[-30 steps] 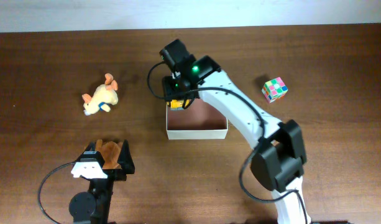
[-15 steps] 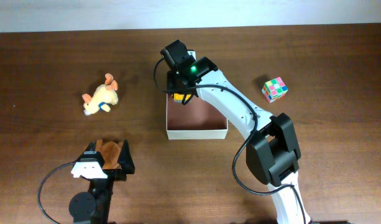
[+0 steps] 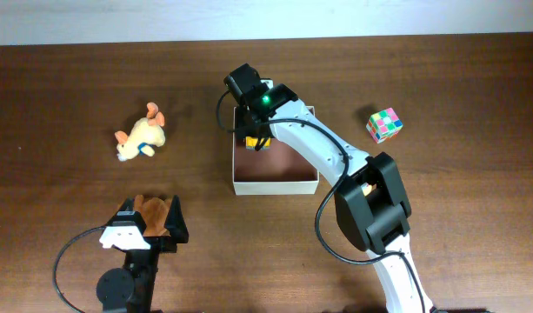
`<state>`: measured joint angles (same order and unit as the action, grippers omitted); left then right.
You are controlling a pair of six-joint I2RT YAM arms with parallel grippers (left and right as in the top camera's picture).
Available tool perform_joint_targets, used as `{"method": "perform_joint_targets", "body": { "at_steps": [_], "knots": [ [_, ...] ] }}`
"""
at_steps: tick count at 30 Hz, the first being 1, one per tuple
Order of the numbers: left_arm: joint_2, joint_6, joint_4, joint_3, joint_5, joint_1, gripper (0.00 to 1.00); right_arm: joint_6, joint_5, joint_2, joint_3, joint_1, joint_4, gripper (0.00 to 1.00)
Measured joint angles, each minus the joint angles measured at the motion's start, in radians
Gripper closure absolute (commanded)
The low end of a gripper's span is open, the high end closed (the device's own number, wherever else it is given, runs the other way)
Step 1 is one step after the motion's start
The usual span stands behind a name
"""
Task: Pack container
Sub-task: 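Lift the truck and carry it with the right gripper into the box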
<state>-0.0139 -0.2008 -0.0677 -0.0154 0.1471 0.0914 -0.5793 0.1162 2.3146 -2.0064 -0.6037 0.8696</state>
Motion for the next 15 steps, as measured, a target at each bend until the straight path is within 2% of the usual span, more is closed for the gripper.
{"method": "perform_joint_targets", "body": {
  "at_steps": [2,4,7,15],
  "knots": [
    [0.000,0.000,0.000,0.000,0.000,0.000,0.01,0.000,0.000,0.001,0.000,0.000,-0.003,0.41],
    [0.000,0.000,0.000,0.000,0.000,0.000,0.01,0.001,0.000,0.003,0.000,0.000,-0.006,0.33],
    [0.000,0.000,0.000,0.000,0.000,0.000,0.01,0.006,0.000,0.008,0.000,0.000,-0.009,0.26],
    [0.000,0.000,0.000,0.000,0.000,0.000,0.01,0.065,-0.001,0.010,0.000,0.000,0.019,0.25]
  ]
}}
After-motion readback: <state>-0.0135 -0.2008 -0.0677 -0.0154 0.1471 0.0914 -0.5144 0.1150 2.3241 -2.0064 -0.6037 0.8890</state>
